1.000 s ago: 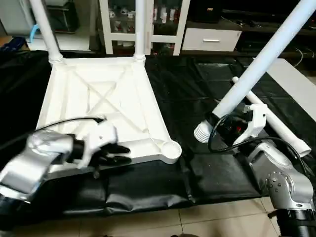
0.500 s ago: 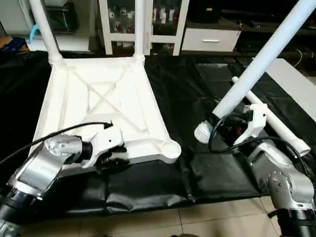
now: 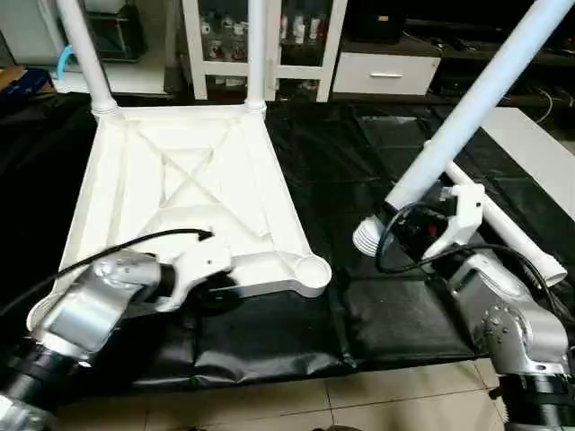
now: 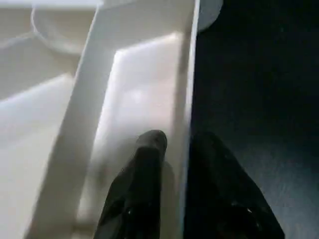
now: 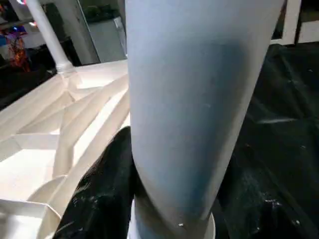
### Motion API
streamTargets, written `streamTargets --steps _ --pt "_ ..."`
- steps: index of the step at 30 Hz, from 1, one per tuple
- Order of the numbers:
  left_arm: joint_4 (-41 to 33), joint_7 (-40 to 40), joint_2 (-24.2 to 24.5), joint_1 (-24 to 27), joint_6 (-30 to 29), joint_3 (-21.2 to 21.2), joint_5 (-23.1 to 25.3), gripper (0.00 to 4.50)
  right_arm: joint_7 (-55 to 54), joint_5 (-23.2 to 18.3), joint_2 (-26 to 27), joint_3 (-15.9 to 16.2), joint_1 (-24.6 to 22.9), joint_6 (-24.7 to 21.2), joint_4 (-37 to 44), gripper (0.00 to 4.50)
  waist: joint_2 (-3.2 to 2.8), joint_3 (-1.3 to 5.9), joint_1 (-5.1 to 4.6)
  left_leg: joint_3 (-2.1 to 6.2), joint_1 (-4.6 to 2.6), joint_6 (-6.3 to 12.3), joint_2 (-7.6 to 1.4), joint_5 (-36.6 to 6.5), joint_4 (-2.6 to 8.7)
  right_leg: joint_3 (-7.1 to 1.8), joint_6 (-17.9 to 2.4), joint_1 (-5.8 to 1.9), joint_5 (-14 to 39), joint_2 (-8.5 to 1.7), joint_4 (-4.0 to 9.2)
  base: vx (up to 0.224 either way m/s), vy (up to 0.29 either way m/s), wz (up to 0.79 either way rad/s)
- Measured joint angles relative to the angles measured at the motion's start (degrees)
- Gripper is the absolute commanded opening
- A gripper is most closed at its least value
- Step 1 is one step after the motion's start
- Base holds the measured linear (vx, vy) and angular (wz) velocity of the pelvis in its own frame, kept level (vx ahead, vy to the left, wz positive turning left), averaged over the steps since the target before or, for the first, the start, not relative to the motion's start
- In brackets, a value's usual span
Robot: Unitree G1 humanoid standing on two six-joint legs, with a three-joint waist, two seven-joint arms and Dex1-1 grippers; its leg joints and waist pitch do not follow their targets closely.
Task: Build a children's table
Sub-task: Insert table leg to table base
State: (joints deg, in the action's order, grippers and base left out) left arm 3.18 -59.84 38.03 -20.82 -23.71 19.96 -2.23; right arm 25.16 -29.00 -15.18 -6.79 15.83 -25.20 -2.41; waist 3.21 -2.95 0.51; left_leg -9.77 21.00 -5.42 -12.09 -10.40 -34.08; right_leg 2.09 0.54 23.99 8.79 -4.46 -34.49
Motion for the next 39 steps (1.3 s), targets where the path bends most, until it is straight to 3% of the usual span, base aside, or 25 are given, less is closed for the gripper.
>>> streamTargets --steps 3,5,9,11,22,24,29,33,39 --pt "0.0 0.0 -0.5 0.0 -0.1 0.0 -0.3 0.7 0.0 0.1 0.4 0.2 0.0 0.3 -0.2 1.84 0.0 0.0 -0.04 0.0 0.0 0.0 0.0 0.0 -0.01 0.0 0.0 0.0 0.0 0.0 -0.01 0.0 0.0 0.0" --pt "0.0 0.2 -1.0 -0.1 0.1 0.1 0.0 0.39 0.0 0.2 0.5 0.3 0.0 0.4 -0.3 1.84 0.0 0.0 -0.03 0.0 0.01 0.0 0.0 0.0 -0.01 0.01 0.0 0.0 0.0 0.0 0.0 0.0 0.0 0.0" --pt "1.0 0.9 -2.2 -0.7 2.5 1.1 1.3 0.34 0.1 0.2 0.7 0.4 0.1 0.4 -0.5 1.84 -0.01 0.0 0.05 0.0 0.02 0.0 0.01 0.0 -0.02 -0.01 0.0 0.0 0.0 -0.01 0.01 0.0 0.0 0.0" --pt "1.2 1.3 -2.7 -1.0 3.1 1.6 2.1 0.06 0.1 0.3 0.7 0.4 0.4 0.4 -0.5 1.84 -0.01 0.0 -0.06 0.0 0.01 0.0 0.01 0.0 -0.03 -0.01 0.0 -0.01 0.0 -0.01 0.01 0.0 0.0 0.0" --pt "5.2 2.2 -6.0 -3.4 5.0 2.8 4.4 0.0 0.3 0.5 1.0 0.5 0.8 0.5 -0.9 1.84 -0.52 0.19 0.4 0.02 -0.01 0.01 0.1 0.0 -0.04 -0.01 0.1 -0.06 0.0 -0.11 0.0 0.0 0.0 0.0" --pt "5.7 2.6 -6.4 -3.6 4.6 2.8 4.4 0.0 0.9 0.6 1.6 0.8 2.7 0.5 -3.2 1.84 -0.74 0.19 0.26 0.02 -0.01 0.01 0.11 0.0 -0.06 -0.01 0.1 -0.06 0.0 -0.11 0.0 0.0 0.0 0.0" --pt "6.8 2.8 -7.8 -4.6 3.8 3.1 4.8 0.0 7.8 1.6 3.3 5.1 7.4 0.9 -12.5 1.84 -0.8 0.19 -0.01 0.1 0.04 0.01 0.1 0.0 -0.07 0.05 0.0 -0.08 0.0 -0.1 -0.02 0.0 0.0 0.0" --pt "6.7 3.2 -9.3 -5.4 2.3 3.5 5.4 0.0 11.7 -4.0 7.3 2.0 12.9 -1.6 -19.6 1.84 -0.5 0.12 -0.02 0.06 0.12 0.03 0.1 0.0 -0.07 0.04 0.0 -0.1 0.0 -0.19 -0.02 0.0 0.0 0.0" --pt "4.5 3.0 -9.2 -5.6 0.2 4.1 5.8 0.0 15.7 -4.6 6.8 2.5 15.0 -3.3 -23.2 1.84 0.01 -0.11 0.3 -0.08 0.28 0.07 0.1 0.0 -0.06 0.08 0.0 -0.04 0.0 -0.47 -0.02 0.0 0.0 0.0"
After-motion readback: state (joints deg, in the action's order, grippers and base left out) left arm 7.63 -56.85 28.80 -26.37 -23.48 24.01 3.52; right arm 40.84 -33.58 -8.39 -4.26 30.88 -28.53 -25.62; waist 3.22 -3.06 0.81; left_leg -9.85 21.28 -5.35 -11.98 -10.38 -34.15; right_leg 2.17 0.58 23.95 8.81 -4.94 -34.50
